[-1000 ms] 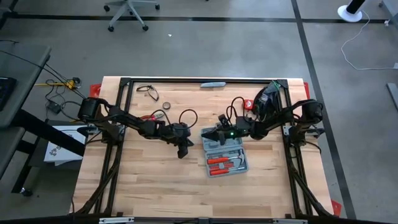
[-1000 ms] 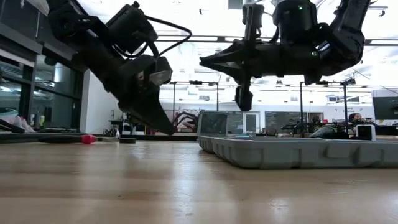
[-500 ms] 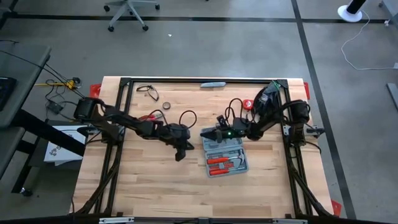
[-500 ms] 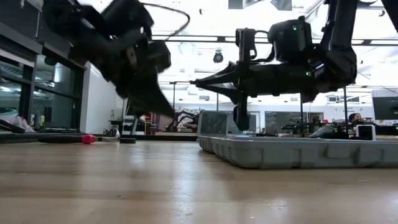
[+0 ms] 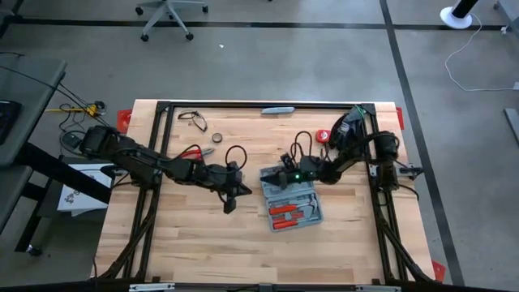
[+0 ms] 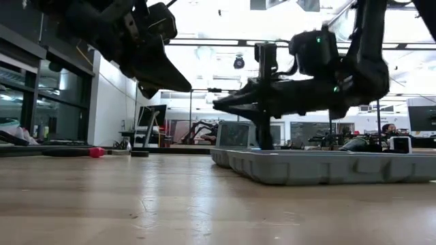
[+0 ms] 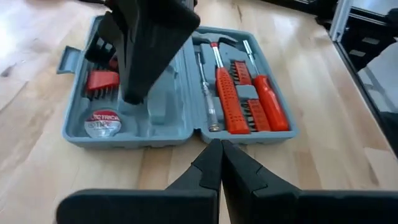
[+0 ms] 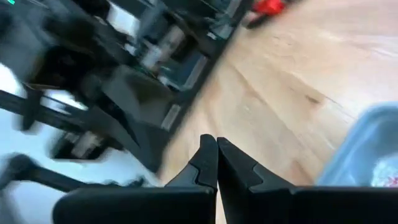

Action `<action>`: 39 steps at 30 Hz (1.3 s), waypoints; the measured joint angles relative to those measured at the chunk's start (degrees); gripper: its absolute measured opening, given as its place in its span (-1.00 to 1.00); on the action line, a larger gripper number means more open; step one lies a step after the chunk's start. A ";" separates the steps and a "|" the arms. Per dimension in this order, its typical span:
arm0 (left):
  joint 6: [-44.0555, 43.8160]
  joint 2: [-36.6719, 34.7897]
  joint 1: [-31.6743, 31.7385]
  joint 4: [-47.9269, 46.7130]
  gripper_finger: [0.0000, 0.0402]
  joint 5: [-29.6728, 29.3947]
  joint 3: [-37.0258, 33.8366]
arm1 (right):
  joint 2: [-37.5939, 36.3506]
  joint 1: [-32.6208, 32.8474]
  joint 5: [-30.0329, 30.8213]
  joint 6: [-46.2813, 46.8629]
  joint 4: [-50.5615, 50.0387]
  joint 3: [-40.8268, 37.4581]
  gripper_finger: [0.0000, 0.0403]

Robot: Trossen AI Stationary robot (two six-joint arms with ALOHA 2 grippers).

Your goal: Prefit tool cases

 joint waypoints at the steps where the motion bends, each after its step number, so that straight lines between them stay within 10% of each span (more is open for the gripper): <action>1: -0.06 0.06 0.01 0.06 -1.00 -0.30 -0.05 | 1.34 -0.71 -1.60 0.60 3.83 -0.04 -1.00; 15: -1.36 0.17 0.07 -0.60 -1.00 -2.13 -0.79 | -6.83 -1.35 -6.01 -1.15 11.03 0.76 -1.00; 25: -0.77 0.17 0.18 -0.58 -1.00 -2.79 -0.79 | -1.67 -0.69 -2.28 -9.56 -6.15 2.82 -1.00; 39: -1.01 0.17 0.35 -0.68 -1.00 -2.79 -0.76 | -0.31 -2.97 -8.98 -4.04 5.70 2.64 -1.00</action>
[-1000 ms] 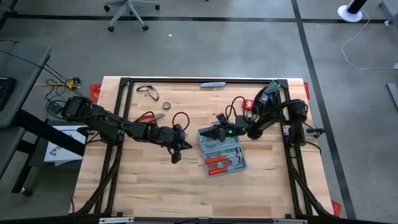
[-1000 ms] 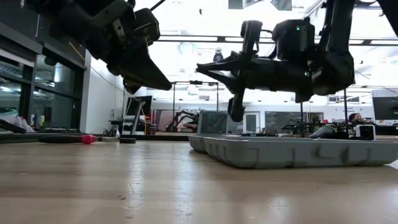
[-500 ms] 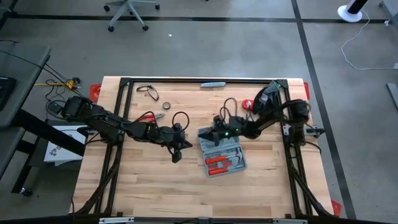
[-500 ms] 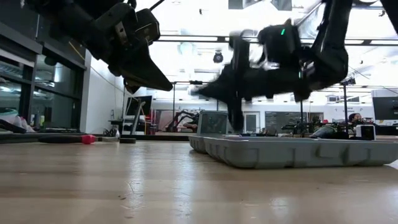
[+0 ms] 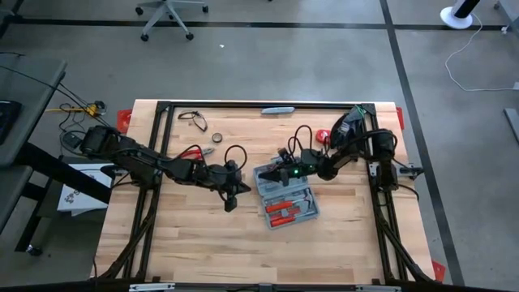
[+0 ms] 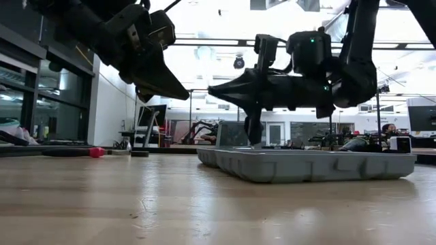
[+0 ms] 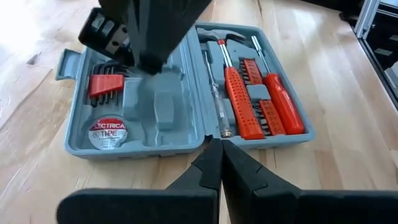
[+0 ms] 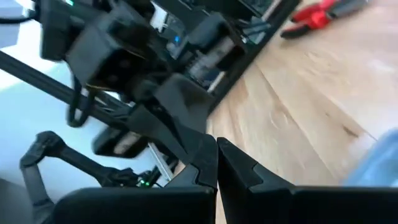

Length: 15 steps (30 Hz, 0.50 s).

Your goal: Prefit tool cases

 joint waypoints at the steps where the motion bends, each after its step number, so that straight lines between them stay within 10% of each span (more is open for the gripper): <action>1: 0.03 0.00 0.00 -0.05 -1.00 -0.02 0.00 | -0.23 -0.01 0.00 0.09 0.52 0.04 -1.00; 9: 0.04 0.00 0.07 -0.38 -1.00 -1.29 0.02 | -0.42 0.02 -2.93 -1.72 2.83 4.85 -1.00; 15: 0.07 0.00 0.07 -0.63 -1.00 -1.28 0.02 | 1.78 0.26 0.09 -7.79 -14.48 6.36 -1.00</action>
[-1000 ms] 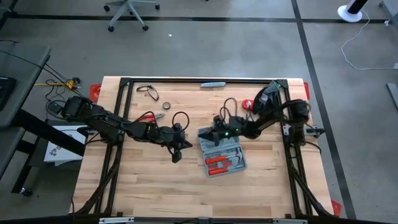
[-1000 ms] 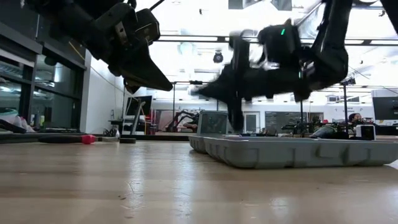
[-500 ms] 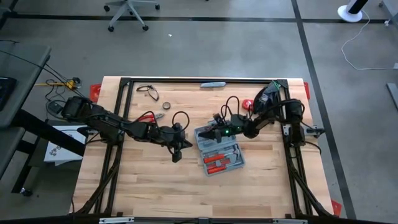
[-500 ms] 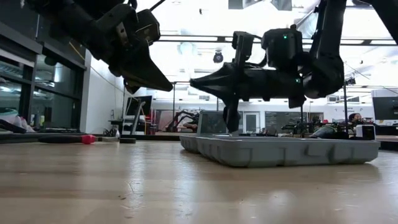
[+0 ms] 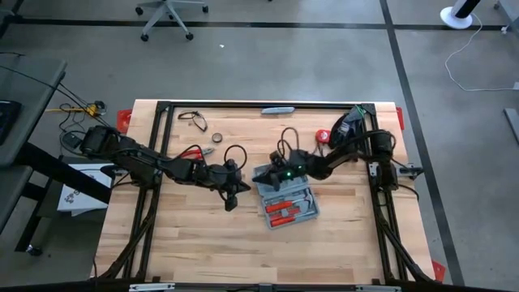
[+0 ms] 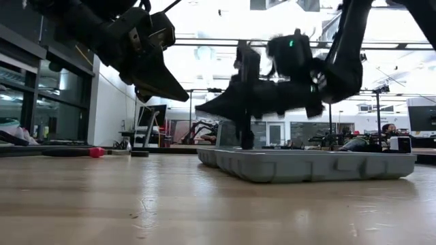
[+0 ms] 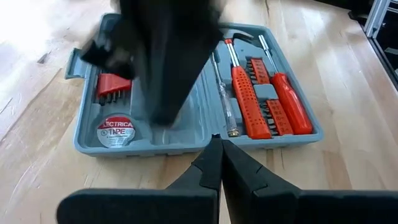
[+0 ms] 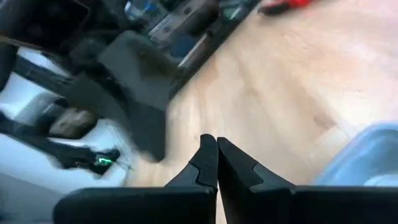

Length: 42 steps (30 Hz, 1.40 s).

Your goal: Prefit tool cases

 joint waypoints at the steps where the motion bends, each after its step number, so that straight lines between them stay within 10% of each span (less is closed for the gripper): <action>1: 0.00 0.00 0.00 -0.05 -1.00 -0.01 0.00 | 1.07 -0.41 0.81 -0.08 0.12 -0.07 -1.00; 29: 0.48 0.00 0.00 -0.12 -1.00 -0.20 0.02 | 5.06 -2.59 -3.49 1.38 9.77 -0.55 -1.00; 42: 0.46 0.00 -0.02 -0.36 -1.00 -0.22 0.02 | -5.83 -2.49 -4.10 -0.17 8.09 -0.79 -1.00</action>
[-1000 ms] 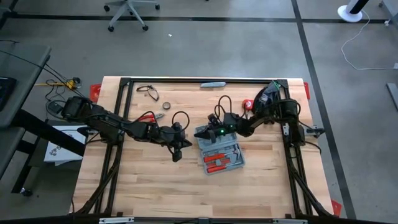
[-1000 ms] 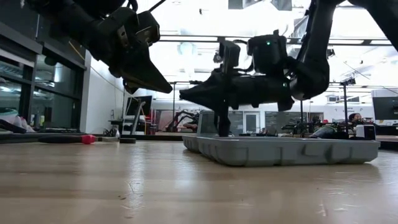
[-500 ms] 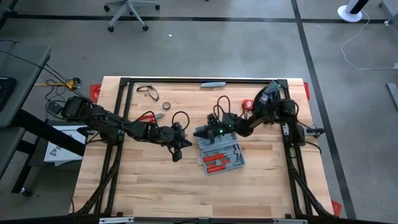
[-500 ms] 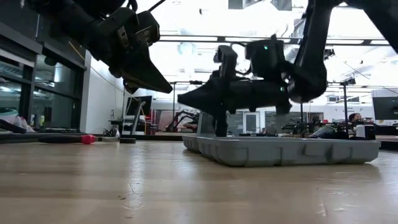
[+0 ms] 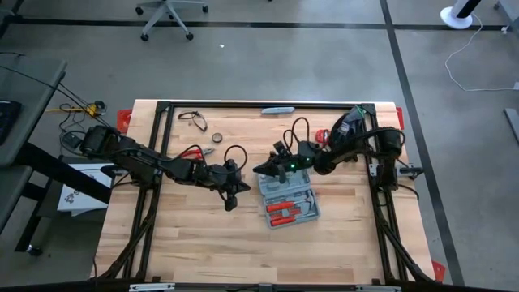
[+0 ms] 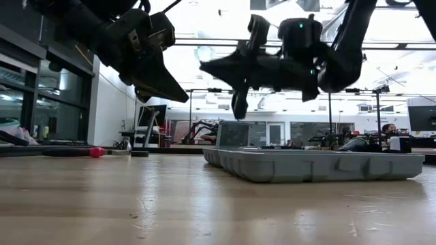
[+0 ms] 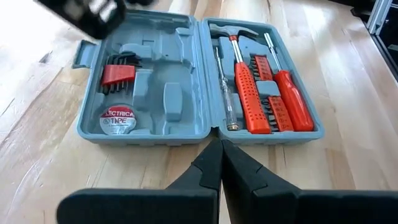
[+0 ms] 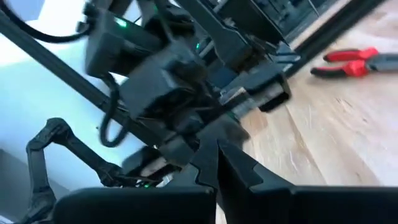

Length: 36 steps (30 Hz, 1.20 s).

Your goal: Prefit tool cases

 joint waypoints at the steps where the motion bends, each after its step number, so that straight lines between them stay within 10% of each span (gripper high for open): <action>1: 0.00 0.00 0.02 0.00 -1.00 0.00 0.00 | -1.15 0.00 -0.04 -0.61 -0.94 0.00 -1.00; 15: -0.36 0.02 -0.04 -0.15 -1.00 -0.96 0.00 | 13.41 0.68 0.20 4.25 5.25 -0.10 -1.00; 30: -0.39 0.02 0.02 -0.63 -1.00 -1.35 0.00 | -9.99 0.74 0.18 -4.96 -11.77 -0.31 -1.00; 36: -0.01 0.02 0.02 -0.63 -1.00 -1.46 0.00 | -3.83 1.73 4.08 -7.11 -17.08 -0.33 -1.00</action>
